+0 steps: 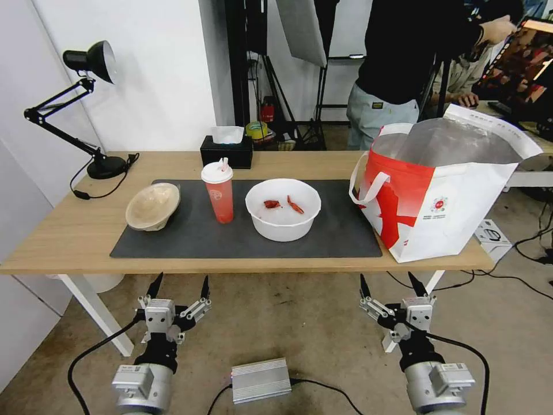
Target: Pick up the trash from the table and place it into the takeout bag.
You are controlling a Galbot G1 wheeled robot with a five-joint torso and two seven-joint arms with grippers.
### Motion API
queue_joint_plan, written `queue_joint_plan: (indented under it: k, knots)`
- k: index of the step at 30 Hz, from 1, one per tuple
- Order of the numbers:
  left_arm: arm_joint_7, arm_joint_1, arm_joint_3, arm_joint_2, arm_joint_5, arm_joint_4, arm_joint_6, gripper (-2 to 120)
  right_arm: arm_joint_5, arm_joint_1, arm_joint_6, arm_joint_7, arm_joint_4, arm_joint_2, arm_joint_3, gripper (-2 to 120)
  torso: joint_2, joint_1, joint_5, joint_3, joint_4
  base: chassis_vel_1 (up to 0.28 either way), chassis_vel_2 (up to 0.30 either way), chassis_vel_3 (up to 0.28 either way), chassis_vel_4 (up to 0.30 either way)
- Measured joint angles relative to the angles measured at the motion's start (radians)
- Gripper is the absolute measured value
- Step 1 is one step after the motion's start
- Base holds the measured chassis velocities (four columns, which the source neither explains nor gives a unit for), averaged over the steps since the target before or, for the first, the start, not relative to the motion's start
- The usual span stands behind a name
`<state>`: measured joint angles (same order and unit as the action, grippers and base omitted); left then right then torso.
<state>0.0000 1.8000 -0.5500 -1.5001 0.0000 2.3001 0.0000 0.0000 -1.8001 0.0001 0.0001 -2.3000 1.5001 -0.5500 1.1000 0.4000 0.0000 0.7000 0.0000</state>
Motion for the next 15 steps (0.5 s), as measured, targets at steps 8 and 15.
queue_joint_plan:
  k: [8,15]
  knots:
    - [0.000,0.000,0.000,0.000,0.000,0.000,0.000,100,0.000,0.000,0.000,0.000,0.000,0.000,0.000,100,0.000,0.000,0.0000,0.000,0.0000,0.000,0.000,0.000,0.000]
    - [-0.004,0.000,0.002,0.001,-0.002,0.000,0.000,100,0.006,0.002,-0.007,0.004,-0.001,-0.012,0.005,100,0.000,0.000,0.0002,0.000,-0.0001,0.000,0.000,0.000,0.000]
